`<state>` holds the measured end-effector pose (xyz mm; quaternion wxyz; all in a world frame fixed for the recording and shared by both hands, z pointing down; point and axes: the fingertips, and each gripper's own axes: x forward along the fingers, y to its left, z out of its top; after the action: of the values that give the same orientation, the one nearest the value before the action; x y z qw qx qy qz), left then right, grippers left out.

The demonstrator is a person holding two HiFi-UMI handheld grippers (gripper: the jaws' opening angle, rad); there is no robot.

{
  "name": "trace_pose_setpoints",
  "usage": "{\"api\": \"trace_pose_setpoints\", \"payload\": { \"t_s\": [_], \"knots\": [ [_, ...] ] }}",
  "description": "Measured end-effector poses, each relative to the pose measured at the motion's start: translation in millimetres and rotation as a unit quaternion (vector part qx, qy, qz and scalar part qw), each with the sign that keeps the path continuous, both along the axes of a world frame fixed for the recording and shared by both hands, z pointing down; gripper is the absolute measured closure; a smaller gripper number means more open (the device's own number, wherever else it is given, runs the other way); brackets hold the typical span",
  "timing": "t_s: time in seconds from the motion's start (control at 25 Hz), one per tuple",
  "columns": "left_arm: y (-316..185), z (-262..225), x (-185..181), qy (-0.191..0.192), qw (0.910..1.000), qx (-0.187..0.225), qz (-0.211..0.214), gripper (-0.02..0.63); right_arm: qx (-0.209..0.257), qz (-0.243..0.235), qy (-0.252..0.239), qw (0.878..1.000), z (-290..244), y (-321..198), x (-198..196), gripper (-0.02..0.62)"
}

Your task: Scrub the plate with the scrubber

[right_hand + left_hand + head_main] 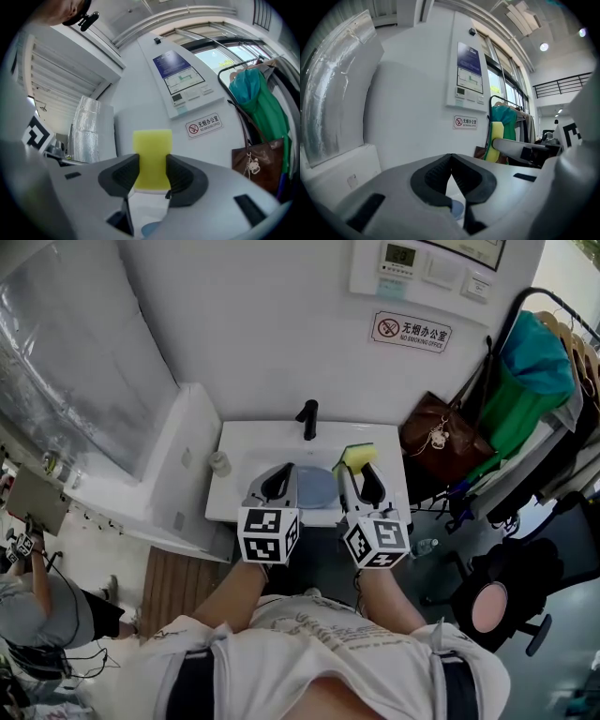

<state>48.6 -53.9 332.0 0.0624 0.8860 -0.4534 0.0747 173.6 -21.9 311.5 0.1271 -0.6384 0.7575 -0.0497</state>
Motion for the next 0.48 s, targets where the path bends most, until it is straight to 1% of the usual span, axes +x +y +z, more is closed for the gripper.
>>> {"api": "trace_pose_setpoints", "payload": {
  "t_s": [0.2,0.48],
  "knots": [
    [-22,1,8,-0.001,1.0,0.006,0.002,0.584,0.003,-0.001,0.004,1.0,2,-20,6,0.411],
    [-58,10,14,0.008,0.9999,-0.002,0.007,0.584,-0.007,-0.006,0.008,1.0,8,-56,8,0.411]
  ]
}}
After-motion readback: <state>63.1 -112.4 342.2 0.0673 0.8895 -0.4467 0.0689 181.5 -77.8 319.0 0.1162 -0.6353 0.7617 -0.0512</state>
